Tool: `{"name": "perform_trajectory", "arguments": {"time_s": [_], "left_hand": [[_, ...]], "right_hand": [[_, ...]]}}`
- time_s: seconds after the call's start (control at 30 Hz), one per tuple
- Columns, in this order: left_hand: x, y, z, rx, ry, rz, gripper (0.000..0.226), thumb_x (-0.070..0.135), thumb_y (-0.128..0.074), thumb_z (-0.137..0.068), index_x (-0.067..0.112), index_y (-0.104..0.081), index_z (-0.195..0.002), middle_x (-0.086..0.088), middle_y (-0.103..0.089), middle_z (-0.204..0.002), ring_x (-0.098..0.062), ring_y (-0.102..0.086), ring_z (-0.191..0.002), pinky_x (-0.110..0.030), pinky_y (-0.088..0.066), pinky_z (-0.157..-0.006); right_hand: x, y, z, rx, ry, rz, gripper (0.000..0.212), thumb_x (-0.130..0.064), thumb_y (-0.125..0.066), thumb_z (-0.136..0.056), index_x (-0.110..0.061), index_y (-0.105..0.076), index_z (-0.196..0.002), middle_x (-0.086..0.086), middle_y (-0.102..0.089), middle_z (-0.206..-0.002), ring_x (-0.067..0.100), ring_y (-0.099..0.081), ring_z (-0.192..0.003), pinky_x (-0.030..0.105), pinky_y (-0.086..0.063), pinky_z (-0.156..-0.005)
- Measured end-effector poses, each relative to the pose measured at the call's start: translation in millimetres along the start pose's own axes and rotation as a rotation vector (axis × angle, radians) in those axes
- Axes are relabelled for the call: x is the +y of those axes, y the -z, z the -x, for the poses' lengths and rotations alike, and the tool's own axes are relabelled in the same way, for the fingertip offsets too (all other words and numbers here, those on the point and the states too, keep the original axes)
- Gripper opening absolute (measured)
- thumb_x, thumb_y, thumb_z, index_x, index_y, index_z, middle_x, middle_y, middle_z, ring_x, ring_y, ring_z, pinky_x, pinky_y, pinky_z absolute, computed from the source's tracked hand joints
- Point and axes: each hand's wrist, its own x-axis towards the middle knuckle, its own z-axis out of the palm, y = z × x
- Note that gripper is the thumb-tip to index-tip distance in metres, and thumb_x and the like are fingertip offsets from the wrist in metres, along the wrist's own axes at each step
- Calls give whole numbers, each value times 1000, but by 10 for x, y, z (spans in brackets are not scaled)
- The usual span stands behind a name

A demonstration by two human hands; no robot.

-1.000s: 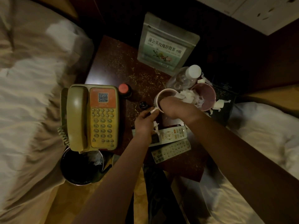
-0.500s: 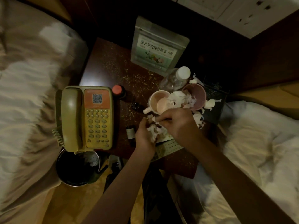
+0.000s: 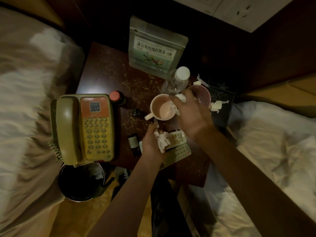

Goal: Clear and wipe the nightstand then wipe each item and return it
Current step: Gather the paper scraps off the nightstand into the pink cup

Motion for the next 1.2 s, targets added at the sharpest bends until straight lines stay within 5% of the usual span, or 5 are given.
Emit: {"name": "perform_trajectory", "arguments": {"time_s": [0.47, 0.6, 0.8, 0.97, 1.2], "left_hand": [[-72, -9, 29, -81, 9, -34, 36, 35, -36, -100, 11, -62, -95, -2, -69, -83, -16, -64, -76, -24, -54, -62], [-108, -14, 106, -167, 26, 38, 52, 42, -31, -98, 8, -71, -104, -8, -67, -84, -21, -65, -80, -30, -51, -82], [-43, -29, 195, -137, 67, -35, 59, 43, -37, -96, 9, -76, -68, -7, -71, -71, -16, -68, -60, -22, -55, -61], [77, 113, 186, 139, 14, -70, 50, 36, -38, -100, 5, -43, -138, -13, -49, -138, -31, -49, -126, -40, -39, -97], [316, 519, 75, 297, -144, -150, 23, 31, -45, -98, 15, -59, -106, -8, -58, -87, -20, -56, -72, -33, -51, -63]], "right_hand": [[137, -183, 285, 281, 158, -533, 19, 5, -60, -73, 0, -73, -86, 16, -67, -90, 27, -65, -75, 25, -51, -70], [-108, -143, 653, -33, 87, -741, 27, -7, -59, -89, -9, -67, -115, 2, -63, -113, 5, -56, -96, -2, -33, -83], [-147, -250, 784, -183, 187, -450, 35, -9, -46, -94, -17, -60, -125, -4, -53, -128, 12, -43, -119, 23, -35, -103], [-238, -181, 779, -180, 54, -983, 36, 6, -48, -90, -18, -74, -98, -7, -68, -110, -6, -56, -104, 3, -38, -89], [-175, -675, 325, -174, -270, -765, 25, -21, -65, -87, -16, -69, -111, 2, -71, -99, 9, -63, -90, 12, -41, -74]]}}
